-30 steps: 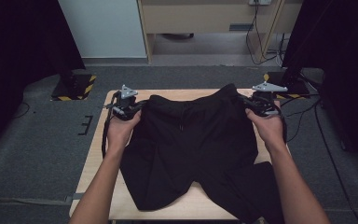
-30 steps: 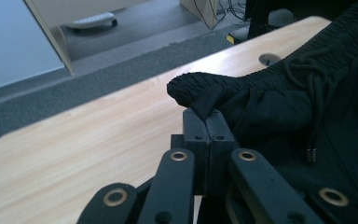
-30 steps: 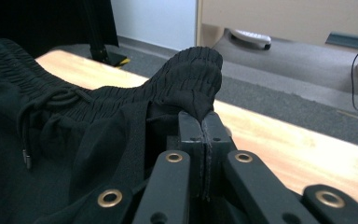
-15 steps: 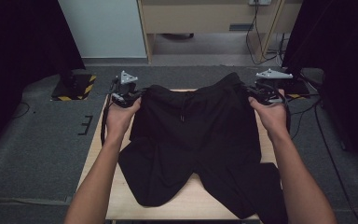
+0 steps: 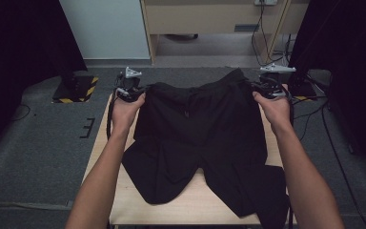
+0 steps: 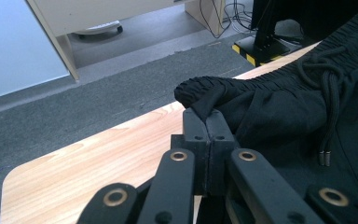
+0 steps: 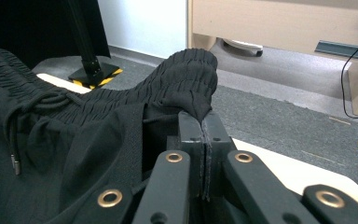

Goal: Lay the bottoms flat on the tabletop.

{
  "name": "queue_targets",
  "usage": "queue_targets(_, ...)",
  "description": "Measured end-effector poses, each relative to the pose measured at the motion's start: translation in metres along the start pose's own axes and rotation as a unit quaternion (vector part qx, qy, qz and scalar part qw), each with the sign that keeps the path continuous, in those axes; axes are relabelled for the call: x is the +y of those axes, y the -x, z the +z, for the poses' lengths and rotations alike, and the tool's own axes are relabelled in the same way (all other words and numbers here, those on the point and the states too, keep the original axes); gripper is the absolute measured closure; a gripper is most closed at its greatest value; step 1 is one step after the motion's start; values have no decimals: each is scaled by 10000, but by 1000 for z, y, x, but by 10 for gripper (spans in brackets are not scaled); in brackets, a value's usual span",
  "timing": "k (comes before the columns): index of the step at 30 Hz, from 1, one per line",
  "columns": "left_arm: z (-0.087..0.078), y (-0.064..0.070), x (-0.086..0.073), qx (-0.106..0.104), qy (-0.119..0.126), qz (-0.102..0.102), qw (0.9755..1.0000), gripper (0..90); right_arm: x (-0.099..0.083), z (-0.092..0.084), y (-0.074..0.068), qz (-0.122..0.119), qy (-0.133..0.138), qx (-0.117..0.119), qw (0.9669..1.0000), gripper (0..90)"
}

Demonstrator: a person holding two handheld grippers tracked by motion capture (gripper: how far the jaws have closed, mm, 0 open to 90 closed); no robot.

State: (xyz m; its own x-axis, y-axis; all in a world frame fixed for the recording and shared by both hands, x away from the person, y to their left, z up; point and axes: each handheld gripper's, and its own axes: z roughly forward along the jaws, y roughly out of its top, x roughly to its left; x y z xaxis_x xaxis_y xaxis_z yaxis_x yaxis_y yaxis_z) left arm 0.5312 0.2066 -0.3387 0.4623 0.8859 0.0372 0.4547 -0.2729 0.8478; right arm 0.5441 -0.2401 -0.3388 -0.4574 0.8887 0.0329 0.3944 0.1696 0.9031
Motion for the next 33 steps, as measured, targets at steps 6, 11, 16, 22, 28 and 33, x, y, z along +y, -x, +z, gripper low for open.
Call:
queue_targets(6,11,-5,6,-22,-23,-74,10000,893,1,8,10,74,-31,-4,10000,893)
queue_targets(11,22,-10,19,-49,18,-75,10000,893,11,20,21,83,-106,-48,9999,894)
queue_targets(16,41,-22,41,59,168,-379,9991,891,38,39,37,286,74,-193,9994,891)
queue_targets(22,58,-18,31,387,49,-302,9988,550,20,57,36,778,-107,-886,9930,444)
queue_targets(28,48,-1,-10,283,-172,-60,9994,506,-33,52,26,684,-572,-540,9946,373)
queue_targets(33,35,16,-49,134,-257,-59,9996,474,-73,43,13,671,-949,-310,9927,343)
